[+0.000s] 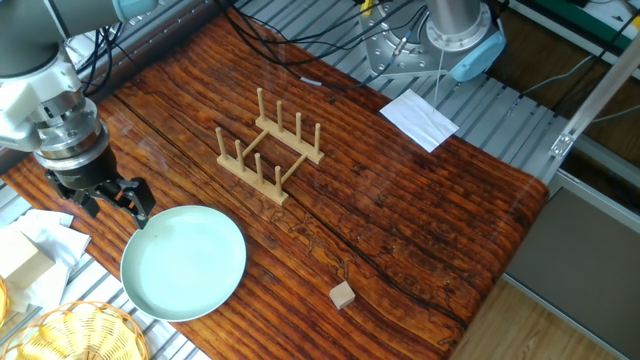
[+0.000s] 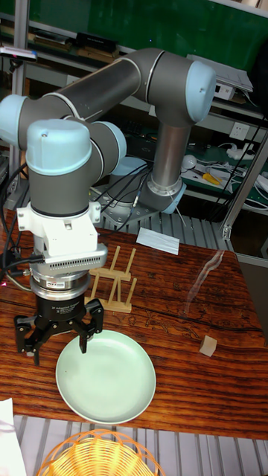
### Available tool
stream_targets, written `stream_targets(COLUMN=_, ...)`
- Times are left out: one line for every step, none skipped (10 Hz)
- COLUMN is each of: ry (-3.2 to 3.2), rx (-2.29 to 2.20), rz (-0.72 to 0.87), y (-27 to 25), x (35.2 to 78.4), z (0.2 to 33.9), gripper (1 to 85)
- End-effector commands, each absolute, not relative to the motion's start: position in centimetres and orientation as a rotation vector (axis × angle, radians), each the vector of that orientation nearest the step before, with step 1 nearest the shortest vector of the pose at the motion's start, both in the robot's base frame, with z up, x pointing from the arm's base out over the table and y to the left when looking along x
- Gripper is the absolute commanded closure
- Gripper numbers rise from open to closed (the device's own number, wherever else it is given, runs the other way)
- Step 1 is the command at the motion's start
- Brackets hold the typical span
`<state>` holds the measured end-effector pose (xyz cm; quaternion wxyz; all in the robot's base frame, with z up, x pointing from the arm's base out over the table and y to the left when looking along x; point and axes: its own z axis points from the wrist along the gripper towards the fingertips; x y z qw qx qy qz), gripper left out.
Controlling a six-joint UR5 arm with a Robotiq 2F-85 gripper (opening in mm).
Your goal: Put the dish on the dish rack
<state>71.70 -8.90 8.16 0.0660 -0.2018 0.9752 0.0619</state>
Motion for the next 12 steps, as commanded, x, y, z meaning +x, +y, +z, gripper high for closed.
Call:
stream_targets(ry=2.917, rx=-0.585, rz=0.275, y=-7.4, x=72.0, z=8.6, gripper=11.0)
stream_targets(ry=2.921, rx=-0.575, rz=0.282, y=-7.3, x=71.9, z=8.6, gripper=11.7)
stream_targets(ry=2.932, rx=-0.582, rz=0.262, y=-7.7, x=71.7, z=8.5, gripper=13.3)
stream_targets(ry=2.920, rx=-0.574, rz=0.313, y=-6.8, x=71.7, z=8.7, gripper=13.3)
stream_targets(ry=2.909, rx=-0.577, rz=0.303, y=-6.9, x=72.0, z=8.7, gripper=13.3)
stream_targets(ry=2.906, rx=-0.573, rz=0.309, y=-6.8, x=72.1, z=8.8, gripper=13.3)
stream_targets(ry=2.901, rx=-0.568, rz=0.336, y=-6.4, x=72.1, z=8.9, gripper=13.3)
stream_targets(ry=2.899, rx=-0.570, rz=0.360, y=-6.4, x=71.9, z=9.0, gripper=13.3)
stream_targets(ry=2.901, rx=-0.558, rz=0.404, y=-6.0, x=71.6, z=8.9, gripper=13.3)
stream_targets(ry=2.896, rx=-0.561, rz=0.412, y=-6.1, x=71.6, z=8.3, gripper=13.3)
stream_targets(ry=2.888, rx=-0.572, rz=0.415, y=-6.3, x=71.8, z=7.6, gripper=13.3)
stream_targets(ry=2.876, rx=-0.582, rz=0.415, y=-6.6, x=72.2, z=6.9, gripper=13.3)
